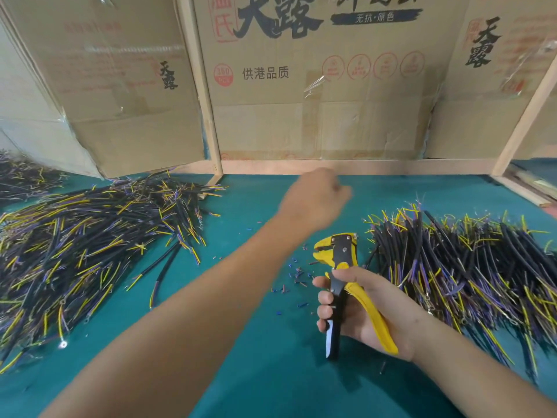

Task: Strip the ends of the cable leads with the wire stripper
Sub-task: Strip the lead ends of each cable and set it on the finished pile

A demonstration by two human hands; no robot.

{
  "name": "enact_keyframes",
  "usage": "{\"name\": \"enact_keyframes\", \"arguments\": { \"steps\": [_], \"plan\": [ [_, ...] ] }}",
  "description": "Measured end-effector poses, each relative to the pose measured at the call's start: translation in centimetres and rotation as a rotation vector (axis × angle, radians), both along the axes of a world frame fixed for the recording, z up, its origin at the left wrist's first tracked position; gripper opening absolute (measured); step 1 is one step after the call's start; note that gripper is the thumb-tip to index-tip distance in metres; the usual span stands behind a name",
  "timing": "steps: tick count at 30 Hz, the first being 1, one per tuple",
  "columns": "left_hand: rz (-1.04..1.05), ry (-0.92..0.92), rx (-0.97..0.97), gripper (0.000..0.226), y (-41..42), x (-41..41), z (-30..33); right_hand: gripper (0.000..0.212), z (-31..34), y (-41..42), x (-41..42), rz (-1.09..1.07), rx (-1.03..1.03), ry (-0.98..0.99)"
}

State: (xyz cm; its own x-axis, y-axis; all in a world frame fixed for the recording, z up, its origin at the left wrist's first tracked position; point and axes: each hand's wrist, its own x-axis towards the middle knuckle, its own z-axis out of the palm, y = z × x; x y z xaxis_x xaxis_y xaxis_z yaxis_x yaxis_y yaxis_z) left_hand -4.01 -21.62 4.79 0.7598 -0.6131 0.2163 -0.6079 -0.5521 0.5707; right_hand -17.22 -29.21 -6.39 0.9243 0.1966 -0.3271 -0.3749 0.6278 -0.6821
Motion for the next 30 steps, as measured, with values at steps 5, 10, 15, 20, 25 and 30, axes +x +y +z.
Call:
{"name": "enact_keyframes", "arguments": {
  "steps": [5, 10, 15, 20, 25, 30],
  "plan": [
    [0.478, -0.11, 0.294, 0.015, 14.8, 7.0, -4.8, 0.05, -0.3, 0.1, 0.2, 0.035, -0.019, -0.047],
    [0.694, -0.099, 0.322, 0.022, 22.3, 9.7, -8.8, 0.046, -0.1, 0.0, 0.1, 0.059, -0.003, -0.056],
    [0.609, -0.047, 0.4, 0.024, 22.9, 10.5, -9.6, 0.043, -1.0, -0.5, 0.4, 0.083, 0.038, -0.042],
    [0.567, -0.07, 0.462, 0.024, 22.7, 9.5, -8.9, 0.042, -1.8, -0.9, 0.7, 0.09, 0.051, -0.041],
    [0.494, 0.027, 0.121, 0.032, 22.8, 7.9, -6.7, 0.042, -1.3, -0.7, 0.3, 0.089, 0.035, -0.065],
    [0.239, 0.123, -0.049, 0.029, 20.9, 5.9, -6.4, 0.047, -0.4, -0.1, 0.0, 0.031, 0.009, -0.044]
  ]
}}
